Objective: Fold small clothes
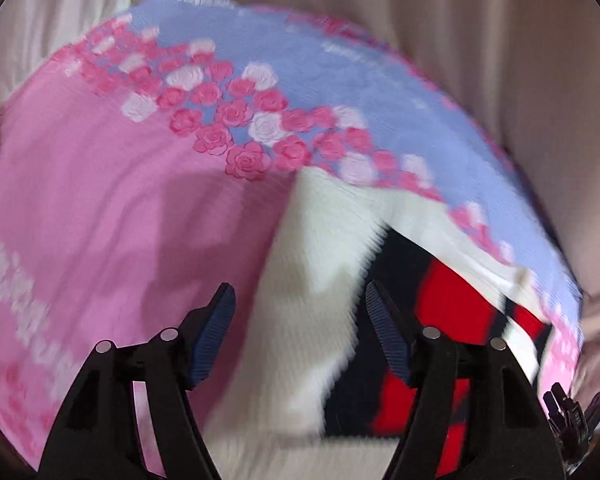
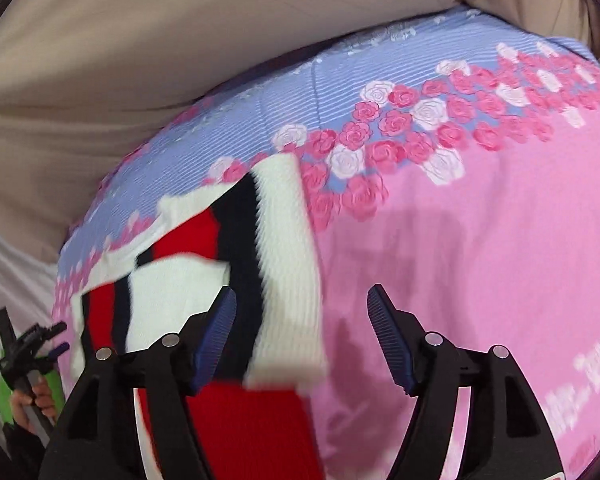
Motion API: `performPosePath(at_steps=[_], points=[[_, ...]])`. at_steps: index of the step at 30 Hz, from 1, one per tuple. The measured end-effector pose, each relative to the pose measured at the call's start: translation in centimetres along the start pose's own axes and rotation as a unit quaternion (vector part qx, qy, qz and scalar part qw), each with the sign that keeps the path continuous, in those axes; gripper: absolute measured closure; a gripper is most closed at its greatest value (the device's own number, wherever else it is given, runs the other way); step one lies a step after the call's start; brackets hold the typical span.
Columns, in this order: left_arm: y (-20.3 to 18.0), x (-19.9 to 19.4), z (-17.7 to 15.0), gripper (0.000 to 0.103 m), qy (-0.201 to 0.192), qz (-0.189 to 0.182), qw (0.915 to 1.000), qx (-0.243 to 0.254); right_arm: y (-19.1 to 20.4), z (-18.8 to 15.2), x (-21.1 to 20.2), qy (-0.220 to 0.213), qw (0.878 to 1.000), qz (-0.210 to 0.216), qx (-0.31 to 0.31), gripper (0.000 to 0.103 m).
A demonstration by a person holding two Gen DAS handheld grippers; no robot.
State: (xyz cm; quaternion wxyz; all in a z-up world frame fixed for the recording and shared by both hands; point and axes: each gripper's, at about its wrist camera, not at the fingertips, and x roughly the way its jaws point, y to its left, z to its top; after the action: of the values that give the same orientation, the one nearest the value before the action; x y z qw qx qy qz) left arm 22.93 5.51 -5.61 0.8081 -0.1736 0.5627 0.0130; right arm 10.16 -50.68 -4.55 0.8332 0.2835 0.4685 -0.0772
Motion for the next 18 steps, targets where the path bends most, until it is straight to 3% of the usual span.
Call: performPosePath(at_steps=[2,4,5,6,8,10,14,18], points=[[0.7,1.8,0.5,0.038,0.016,-0.001,0.9998,-0.011,-0.2,1.7,2.9,0.012,1.0,-0.008,0.012,0.033],[0.5,1.9,0.7,0.04,-0.007,0.001,1.0,0.001,0.1,2.4,4.5,0.013,1.0,-0.001,0.022,0.028],[0.0,2.1,0.8,0.051,-0.006,0.001,0.9996,0.026,0.6,2.7,4.5,-0.007,1.0,0.01,0.018,0.026],[-0.3,1.9,0.7,0.07,-0.01,0.003,0.9992,0.038,1.5,2.9,5.0,-0.007,0.999,0.041,0.011,0.03],[-1.0,1.7,1.2,0.082,-0.009,-0.015,0.9986,0.05,3.2,3.2,5.8,0.003,0.998,0.056,0.0,0.043],[-1.6,1.1,1.8,0.085,-0.013,-0.03,0.9982,0.051,4.8,3.5,5.6,-0.005,0.998,0.049,-0.027,0.085],[-3.3,-1.4,3.7,0.087,-0.044,-0.071,0.9952,0.05,5.6,5.3,0.6,-0.069,0.994,0.071,-0.04,0.091],[-5.8,-2.1,5.3,0.087,-0.075,-0.081,0.9906,0.081,5.6,6.2,-5.3,-0.146,0.985,0.045,-0.081,0.091]])
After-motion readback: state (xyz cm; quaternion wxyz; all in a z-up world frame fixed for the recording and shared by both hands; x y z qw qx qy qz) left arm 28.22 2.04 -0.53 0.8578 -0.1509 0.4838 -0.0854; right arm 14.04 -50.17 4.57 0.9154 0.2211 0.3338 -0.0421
